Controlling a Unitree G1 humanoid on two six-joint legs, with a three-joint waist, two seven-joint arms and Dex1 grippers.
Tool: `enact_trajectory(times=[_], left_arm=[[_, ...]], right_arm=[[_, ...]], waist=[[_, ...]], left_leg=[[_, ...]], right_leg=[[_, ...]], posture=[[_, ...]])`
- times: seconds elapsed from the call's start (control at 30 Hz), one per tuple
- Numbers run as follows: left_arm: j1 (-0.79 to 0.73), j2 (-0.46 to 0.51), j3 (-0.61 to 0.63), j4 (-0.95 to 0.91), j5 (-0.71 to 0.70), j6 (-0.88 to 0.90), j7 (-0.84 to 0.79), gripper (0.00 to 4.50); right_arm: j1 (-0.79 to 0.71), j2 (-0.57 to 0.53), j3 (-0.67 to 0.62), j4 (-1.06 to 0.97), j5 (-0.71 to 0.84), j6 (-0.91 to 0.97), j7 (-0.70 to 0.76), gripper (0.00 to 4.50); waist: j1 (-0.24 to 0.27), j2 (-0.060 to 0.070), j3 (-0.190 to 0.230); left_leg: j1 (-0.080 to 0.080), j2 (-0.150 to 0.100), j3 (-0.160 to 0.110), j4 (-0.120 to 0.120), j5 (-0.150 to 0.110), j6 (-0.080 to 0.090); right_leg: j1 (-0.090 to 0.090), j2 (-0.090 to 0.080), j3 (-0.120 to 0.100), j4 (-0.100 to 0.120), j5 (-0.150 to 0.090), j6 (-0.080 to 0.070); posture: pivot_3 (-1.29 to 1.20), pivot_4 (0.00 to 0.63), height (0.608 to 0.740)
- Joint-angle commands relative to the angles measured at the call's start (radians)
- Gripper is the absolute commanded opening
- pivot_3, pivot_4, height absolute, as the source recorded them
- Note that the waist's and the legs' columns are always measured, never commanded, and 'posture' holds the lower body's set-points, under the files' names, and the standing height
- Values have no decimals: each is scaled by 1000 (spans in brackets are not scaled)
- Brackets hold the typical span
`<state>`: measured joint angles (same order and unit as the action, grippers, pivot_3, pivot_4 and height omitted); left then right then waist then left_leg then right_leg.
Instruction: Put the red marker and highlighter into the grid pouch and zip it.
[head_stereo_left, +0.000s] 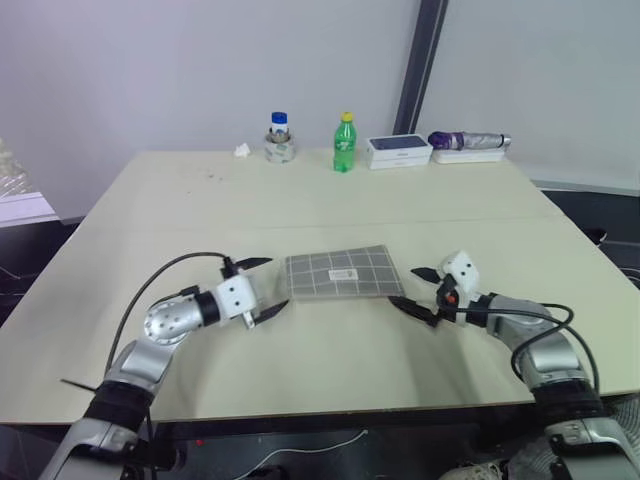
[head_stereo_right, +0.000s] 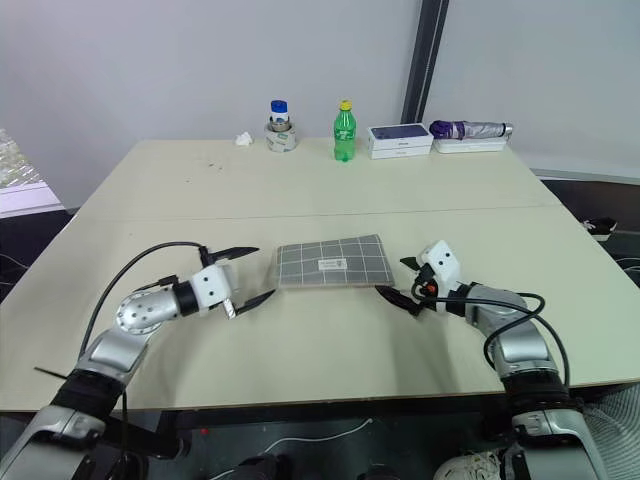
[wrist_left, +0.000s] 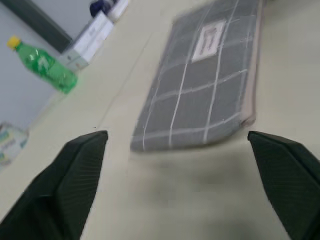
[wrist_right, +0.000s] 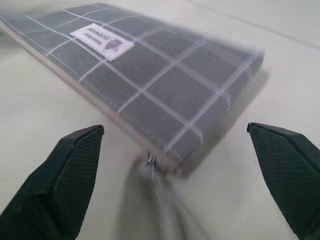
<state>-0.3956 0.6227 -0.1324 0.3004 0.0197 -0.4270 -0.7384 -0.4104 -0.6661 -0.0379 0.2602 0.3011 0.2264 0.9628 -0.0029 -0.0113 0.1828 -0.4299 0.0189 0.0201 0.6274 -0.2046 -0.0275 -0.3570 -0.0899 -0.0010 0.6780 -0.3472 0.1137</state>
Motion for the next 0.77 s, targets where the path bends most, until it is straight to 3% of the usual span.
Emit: enact_trajectory(times=[0.03,0.2,0.33,0.77], left_arm=[[52,54,72,-46,-34,-14,-8,4457],[192,58,180,-210,-199,123,-13,4457],[324,114,362,-314,-401,313,-49,4457],[411,202,558,-169,-380,294,-93,4457]], right_arm=[[37,-91,-92,-79,62,27,75,4500],[94,-150,-184,-118,99,44,79,4500],[196,-190,-277,-114,104,22,82,4500],[233,-221,-268,-60,44,-95,103,4500]], waist=[[0,0,0],[-9,0,0],[-8,0,0],[-8,0,0]], left_leg=[[0,0,0,0,0,0],[1,3,-1,-1,0,0],[1,4,-1,-1,-1,0],[3,4,1,-4,-1,1]], right_leg=[[0,0,0,0,0,0],[0,0,0,0,0,0],[1,1,1,-1,0,0],[2,1,1,-7,0,0]], posture=[[0,150,740],[0,150,740],[0,150,740],[0,150,740]])
